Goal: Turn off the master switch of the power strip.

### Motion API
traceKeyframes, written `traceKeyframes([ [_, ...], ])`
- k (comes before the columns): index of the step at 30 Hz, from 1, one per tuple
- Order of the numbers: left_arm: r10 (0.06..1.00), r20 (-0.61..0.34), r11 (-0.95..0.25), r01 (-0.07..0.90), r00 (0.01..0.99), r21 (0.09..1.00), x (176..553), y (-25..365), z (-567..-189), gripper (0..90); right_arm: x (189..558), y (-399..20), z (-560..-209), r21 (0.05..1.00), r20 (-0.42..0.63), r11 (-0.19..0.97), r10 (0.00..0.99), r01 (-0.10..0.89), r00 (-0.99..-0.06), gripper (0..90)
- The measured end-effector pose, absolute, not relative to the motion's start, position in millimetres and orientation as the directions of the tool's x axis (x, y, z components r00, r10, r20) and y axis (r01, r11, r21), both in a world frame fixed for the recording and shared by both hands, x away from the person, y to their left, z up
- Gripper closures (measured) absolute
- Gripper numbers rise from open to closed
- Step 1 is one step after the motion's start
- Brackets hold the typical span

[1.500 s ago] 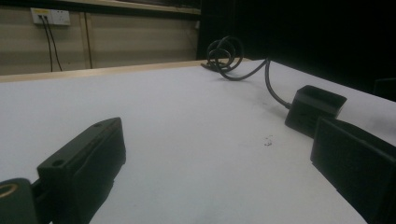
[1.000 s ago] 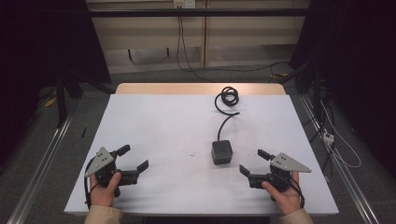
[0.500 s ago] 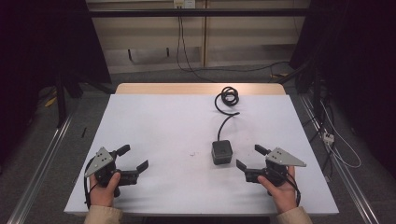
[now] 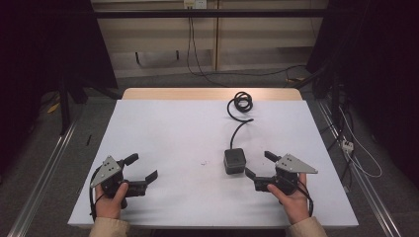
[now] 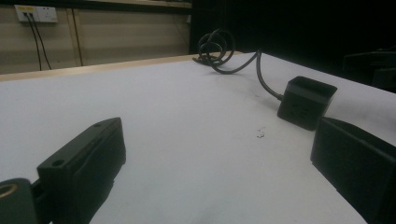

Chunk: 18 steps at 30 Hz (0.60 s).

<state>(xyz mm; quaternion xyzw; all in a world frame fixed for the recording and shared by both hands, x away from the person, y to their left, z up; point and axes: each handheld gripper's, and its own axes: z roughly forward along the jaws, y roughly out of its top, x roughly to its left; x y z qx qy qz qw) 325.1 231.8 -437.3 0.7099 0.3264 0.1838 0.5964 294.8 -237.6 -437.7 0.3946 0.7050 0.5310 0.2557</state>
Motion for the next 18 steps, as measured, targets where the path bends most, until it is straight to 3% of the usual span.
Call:
traceKeyframes([
  [18,0.685,-0.128,-0.077,0.246,0.717,0.966,325.3,232.1,-437.8,2.8,298.1,-235.1,-435.1,0.953,0.056,0.121,0.829,0.277,-0.556,9.7],
])
